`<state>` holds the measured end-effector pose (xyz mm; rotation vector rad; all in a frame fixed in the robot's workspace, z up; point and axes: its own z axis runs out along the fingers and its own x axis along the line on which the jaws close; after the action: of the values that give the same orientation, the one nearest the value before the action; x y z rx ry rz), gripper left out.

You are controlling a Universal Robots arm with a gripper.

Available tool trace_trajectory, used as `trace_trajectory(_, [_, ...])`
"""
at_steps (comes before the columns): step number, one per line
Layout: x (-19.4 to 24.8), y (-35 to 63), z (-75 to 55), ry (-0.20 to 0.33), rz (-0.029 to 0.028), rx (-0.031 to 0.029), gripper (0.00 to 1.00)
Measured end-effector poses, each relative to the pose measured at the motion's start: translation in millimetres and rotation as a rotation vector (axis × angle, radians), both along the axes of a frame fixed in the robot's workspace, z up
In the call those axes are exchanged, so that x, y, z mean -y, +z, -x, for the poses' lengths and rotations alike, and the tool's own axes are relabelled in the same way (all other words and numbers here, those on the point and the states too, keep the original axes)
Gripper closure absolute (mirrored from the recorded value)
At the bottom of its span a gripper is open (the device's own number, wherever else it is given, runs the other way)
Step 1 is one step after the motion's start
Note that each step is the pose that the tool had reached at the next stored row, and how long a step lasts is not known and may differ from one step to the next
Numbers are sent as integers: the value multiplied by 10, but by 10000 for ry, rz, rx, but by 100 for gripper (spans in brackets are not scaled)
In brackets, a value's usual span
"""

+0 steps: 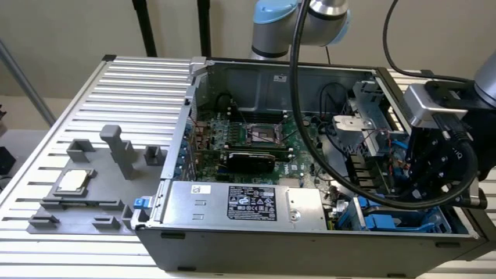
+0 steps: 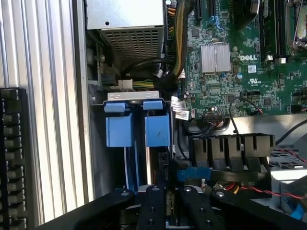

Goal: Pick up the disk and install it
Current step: 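Insert the first disk wire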

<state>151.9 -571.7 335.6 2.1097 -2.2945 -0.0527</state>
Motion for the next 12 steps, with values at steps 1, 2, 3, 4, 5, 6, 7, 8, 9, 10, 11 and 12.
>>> trace_trajectory(1, [-1,-3,0,0,2,1,100])
trace_trajectory(2, [-1,-8,-1,1,8,1,100])
trace_trajectory(3, [-2,-14,-2,3,14,1,100])
trace_trajectory(4, [-2,-20,-2,3,21,1,100])
trace_trajectory(5, [-2,-26,-2,3,24,1,100])
trace_trajectory(6, [-2,-28,-2,2,23,1,100])
trace_trajectory(7, [-2,-27,-2,2,24,1,100])
trace_trajectory(8, [-4,-32,-4,5,7,4,100])
trace_trajectory(9, [-2,-33,-4,6,-3,2,0])
trace_trajectory(10, [-3,-10,-4,6,8,-3,0])
trace_trajectory(11, [-3,27,-4,5,21,-6,0])
trace_trajectory(12, [-2,67,-2,2,17,-8,0])
